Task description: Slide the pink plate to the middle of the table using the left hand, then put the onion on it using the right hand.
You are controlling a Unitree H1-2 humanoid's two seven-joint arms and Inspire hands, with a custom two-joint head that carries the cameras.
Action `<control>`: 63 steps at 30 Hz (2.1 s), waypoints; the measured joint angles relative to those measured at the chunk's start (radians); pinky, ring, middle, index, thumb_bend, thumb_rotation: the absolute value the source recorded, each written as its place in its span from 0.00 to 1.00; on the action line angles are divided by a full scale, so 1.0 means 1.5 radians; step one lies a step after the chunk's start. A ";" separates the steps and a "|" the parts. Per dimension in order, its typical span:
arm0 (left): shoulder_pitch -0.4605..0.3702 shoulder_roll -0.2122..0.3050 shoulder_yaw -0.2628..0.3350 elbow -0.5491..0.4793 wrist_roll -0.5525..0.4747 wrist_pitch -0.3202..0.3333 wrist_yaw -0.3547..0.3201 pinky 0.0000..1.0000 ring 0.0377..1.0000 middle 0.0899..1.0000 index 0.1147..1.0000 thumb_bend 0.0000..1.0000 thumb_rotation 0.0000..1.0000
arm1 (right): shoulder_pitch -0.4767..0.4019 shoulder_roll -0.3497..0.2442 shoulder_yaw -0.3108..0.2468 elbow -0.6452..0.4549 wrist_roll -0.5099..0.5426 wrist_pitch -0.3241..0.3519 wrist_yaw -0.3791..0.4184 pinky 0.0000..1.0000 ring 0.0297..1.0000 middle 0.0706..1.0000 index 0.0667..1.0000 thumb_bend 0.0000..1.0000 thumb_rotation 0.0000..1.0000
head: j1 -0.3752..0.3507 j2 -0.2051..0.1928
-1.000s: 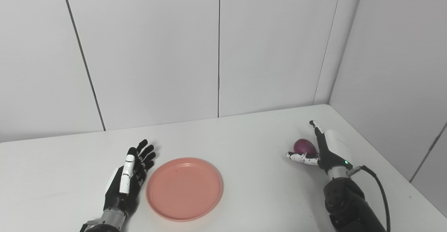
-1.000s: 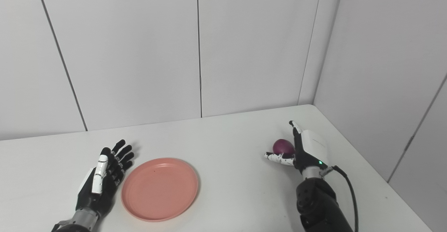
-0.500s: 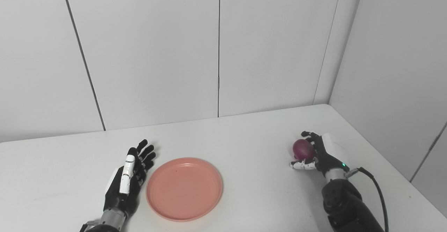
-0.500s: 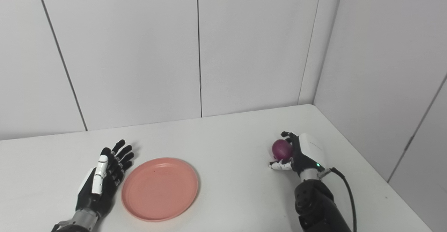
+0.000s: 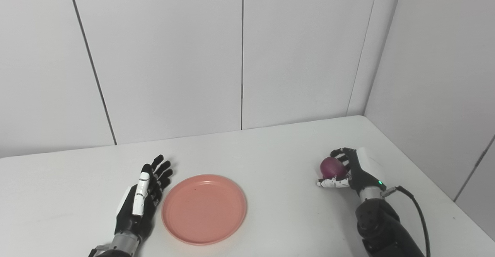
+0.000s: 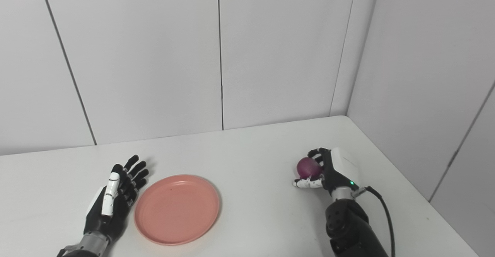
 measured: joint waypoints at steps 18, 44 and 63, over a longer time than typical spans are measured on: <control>0.007 -0.008 -0.007 -0.010 0.014 0.000 0.008 0.95 0.93 0.93 0.91 0.61 1.00 | 0.007 0.030 0.021 -0.083 0.034 -0.121 -0.052 0.15 0.21 0.43 0.45 0.52 0.00 | 0.059 -0.006; 0.017 -0.032 -0.036 -0.028 0.033 0.007 0.042 0.97 0.93 0.93 0.92 0.61 1.00 | -0.053 0.140 0.185 -0.070 0.035 -0.180 0.078 0.17 0.22 0.43 0.45 0.52 0.00 | 0.165 -0.012; 0.018 -0.032 -0.038 -0.028 0.043 0.005 0.043 0.95 0.94 0.94 0.93 0.60 1.00 | -0.085 0.162 0.249 0.057 -0.005 -0.269 0.079 0.26 0.31 0.36 0.49 0.51 0.00 | 0.172 -0.012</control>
